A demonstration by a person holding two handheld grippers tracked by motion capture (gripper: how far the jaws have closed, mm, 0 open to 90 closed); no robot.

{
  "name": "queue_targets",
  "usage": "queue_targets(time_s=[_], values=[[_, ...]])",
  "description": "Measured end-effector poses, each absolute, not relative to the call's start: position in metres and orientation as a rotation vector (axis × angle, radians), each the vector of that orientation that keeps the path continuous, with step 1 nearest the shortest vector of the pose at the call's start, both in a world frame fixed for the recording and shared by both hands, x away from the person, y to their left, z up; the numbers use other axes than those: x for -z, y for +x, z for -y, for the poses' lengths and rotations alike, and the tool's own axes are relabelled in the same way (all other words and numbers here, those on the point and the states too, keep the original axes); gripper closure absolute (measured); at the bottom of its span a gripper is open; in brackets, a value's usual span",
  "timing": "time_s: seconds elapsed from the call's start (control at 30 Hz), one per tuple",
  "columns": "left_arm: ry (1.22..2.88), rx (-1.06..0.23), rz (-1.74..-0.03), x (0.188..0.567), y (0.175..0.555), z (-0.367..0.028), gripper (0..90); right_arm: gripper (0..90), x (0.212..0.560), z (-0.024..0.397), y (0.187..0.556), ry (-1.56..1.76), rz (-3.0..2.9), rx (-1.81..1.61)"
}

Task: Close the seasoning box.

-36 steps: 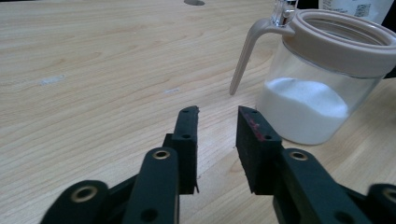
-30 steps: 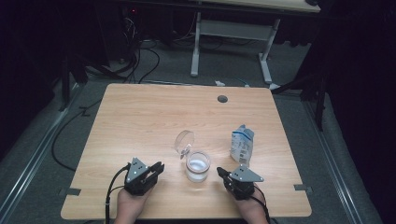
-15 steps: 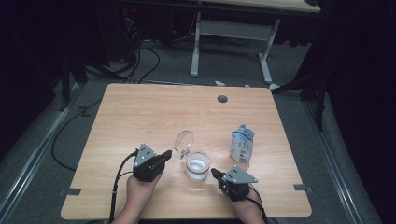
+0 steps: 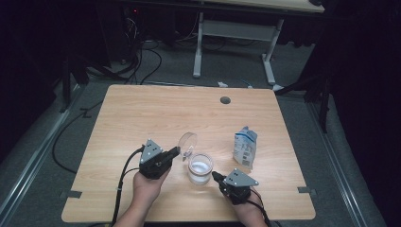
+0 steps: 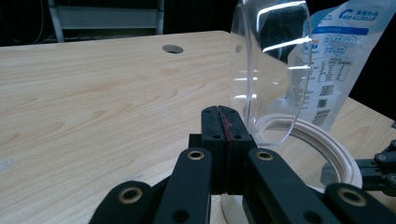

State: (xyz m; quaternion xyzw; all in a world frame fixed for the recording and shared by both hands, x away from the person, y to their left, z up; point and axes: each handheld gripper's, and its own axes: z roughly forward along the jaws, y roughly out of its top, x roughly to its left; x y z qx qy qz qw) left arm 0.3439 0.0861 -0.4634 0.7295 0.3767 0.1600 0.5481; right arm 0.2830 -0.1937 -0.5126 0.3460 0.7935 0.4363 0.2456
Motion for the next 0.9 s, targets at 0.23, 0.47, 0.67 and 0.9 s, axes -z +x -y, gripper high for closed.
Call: queue_targets(time_s=[0.23, 0.47, 0.67, 0.9], values=[[1.735, -0.359, -0.866, 0.466, 0.338, -0.079, 90.0, 90.0, 0.513, 0.193, 0.283, 0.942, -2.163, -1.191], [1.758, -0.348, -0.844, 0.471, 0.332, -0.071, 89.9, 90.0, 0.513, 0.192, 0.283, 0.941, -2.160, -1.186], [1.804, -0.368, -0.889, 0.486, 0.334, -0.076, 90.0, 90.0, 0.513, 0.193, 0.283, 0.949, -2.155, -1.191], [1.825, -0.365, -0.909, 0.500, 0.335, -0.084, 90.0, 90.0, 0.513, 0.194, 0.283, 0.961, -2.151, -1.180]])
